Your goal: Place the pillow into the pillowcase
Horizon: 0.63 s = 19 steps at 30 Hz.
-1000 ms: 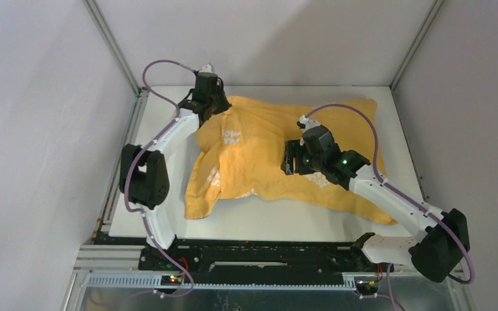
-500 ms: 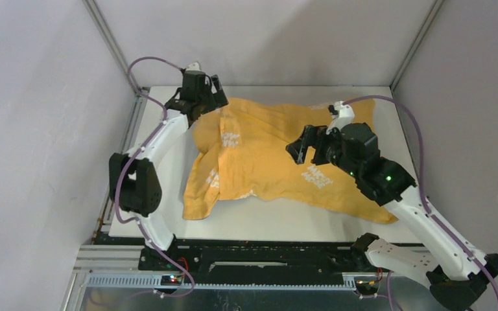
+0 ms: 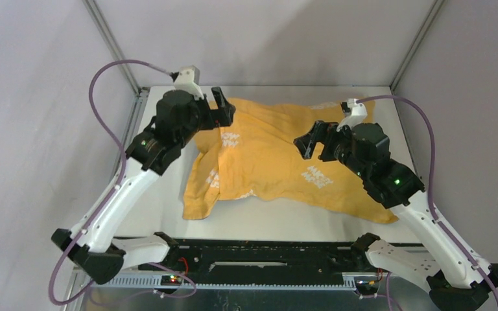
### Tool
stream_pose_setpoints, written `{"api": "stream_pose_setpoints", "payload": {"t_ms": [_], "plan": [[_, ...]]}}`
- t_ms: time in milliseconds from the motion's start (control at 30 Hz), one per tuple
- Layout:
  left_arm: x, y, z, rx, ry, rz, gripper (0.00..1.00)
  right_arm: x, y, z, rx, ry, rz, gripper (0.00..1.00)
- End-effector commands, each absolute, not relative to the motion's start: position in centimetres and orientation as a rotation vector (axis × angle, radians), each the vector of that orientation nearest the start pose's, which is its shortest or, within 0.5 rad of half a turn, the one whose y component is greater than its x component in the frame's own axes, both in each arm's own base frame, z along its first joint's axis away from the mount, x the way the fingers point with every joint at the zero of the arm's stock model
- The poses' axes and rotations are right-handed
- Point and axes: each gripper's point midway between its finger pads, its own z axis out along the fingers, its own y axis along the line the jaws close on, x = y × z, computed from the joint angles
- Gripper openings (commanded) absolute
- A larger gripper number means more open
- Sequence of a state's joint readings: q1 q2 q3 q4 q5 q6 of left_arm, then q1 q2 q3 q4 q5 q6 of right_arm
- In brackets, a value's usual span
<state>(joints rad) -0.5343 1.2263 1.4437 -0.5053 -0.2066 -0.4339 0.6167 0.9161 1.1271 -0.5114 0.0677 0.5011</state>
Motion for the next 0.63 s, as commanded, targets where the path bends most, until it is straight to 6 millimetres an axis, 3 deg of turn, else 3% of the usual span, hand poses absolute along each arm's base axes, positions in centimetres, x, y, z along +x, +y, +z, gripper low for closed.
{"api": "stream_pose_setpoints", "payload": {"t_ms": [0, 233, 600], "plan": [[31.2, -16.8, 33.4, 0.002, 1.955, -0.370, 1.00, 25.7, 18.9, 34.0, -0.049, 1.890, 0.713, 1.00], [28.7, -14.6, 32.3, -0.036, 1.929, -0.358, 0.99, 26.2, 19.7, 32.9, -0.070, 1.920, 0.724, 1.00], [28.5, -13.9, 31.8, -0.045, 1.933, -0.321, 1.00, 27.0, 20.1, 32.6, -0.080, 1.922, 0.732, 1.00]]}}
